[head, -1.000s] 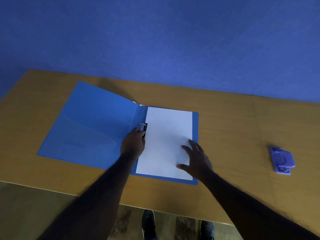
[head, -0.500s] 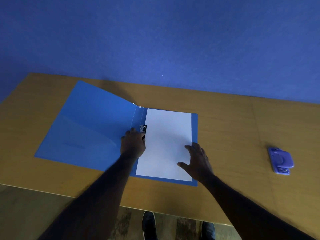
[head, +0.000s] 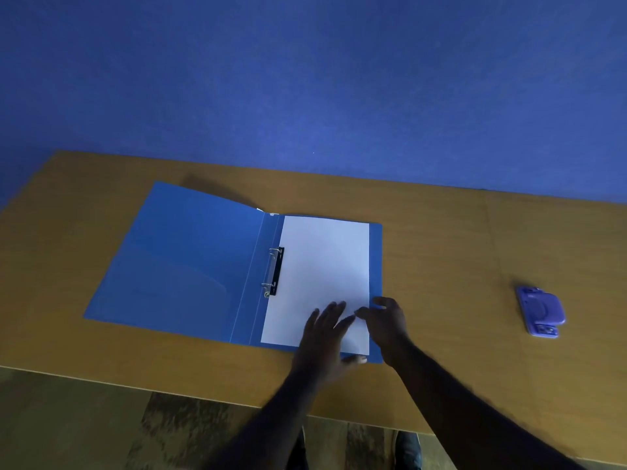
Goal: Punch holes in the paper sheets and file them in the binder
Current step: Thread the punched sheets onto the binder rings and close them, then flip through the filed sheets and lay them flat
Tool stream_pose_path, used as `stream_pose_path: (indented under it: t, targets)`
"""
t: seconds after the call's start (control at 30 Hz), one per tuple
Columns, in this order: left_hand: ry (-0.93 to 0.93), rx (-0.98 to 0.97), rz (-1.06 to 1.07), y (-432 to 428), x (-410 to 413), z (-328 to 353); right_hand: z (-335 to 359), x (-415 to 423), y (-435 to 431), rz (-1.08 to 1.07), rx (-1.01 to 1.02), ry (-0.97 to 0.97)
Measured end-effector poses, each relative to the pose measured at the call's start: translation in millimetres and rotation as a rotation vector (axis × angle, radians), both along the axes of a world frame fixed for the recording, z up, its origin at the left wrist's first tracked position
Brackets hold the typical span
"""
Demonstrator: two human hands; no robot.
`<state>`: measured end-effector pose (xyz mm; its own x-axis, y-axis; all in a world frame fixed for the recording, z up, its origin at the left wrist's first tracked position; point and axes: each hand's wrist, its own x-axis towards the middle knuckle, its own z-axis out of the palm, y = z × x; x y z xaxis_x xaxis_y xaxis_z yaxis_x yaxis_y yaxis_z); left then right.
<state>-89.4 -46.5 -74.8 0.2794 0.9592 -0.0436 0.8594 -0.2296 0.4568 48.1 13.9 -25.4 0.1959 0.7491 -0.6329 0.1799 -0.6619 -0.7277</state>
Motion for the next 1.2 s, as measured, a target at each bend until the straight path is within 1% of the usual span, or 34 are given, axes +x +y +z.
stream_pose_path:
  t: [0.07, 0.13, 0.23, 0.37, 0.47, 0.6, 0.77, 0.83, 0.97, 1.07, 1.13, 1.2]
  targets:
    - [-0.015, 0.013, 0.002, -1, -1, 0, 1, 0, 0, -0.053, 0.010, 0.045]
    - [-0.053, 0.032, 0.006, -1, -4, -1, 2, 0, 0, -0.046, 0.018, 0.061]
    - [-0.098, 0.059, 0.017, 1, -6, 1, 1, 2, -4, 0.053, 0.077, 0.005]
    - [-0.213, 0.124, 0.045, 1, -3, 15, 2, 2, -9, 0.096, 0.136, -0.064]
    - [-0.295, 0.132, 0.168, -1, -1, 19, 0, 2, -9, 0.079, 0.148, -0.095]
    - [-0.426, 0.023, 0.361, 4, 1, 25, 1, 1, -10, -0.005, 0.137, -0.075]
    - [-0.517, -0.076, 0.473, 8, 4, 25, 3, 3, -10, -0.035, 0.039, 0.085]
    - [-0.545, -0.091, 0.511, 10, 3, 26, 6, 3, -11, -0.025, 0.051, 0.090]
    - [-0.670, -0.150, 0.540, 11, 1, 33, 5, 2, -13, -0.050, 0.053, 0.082]
    - [-0.807, -0.207, 0.612, 11, -5, 44, -3, 1, -15, -0.078, 0.035, 0.065]
    - [-0.851, -0.180, 0.698, 10, -14, 51, -1, 0, -15, -0.059, 0.034, 0.035]
    - [-0.837, -0.094, 0.887, 10, -31, 53, 2, 3, -16, 0.006, 0.038, -0.032]
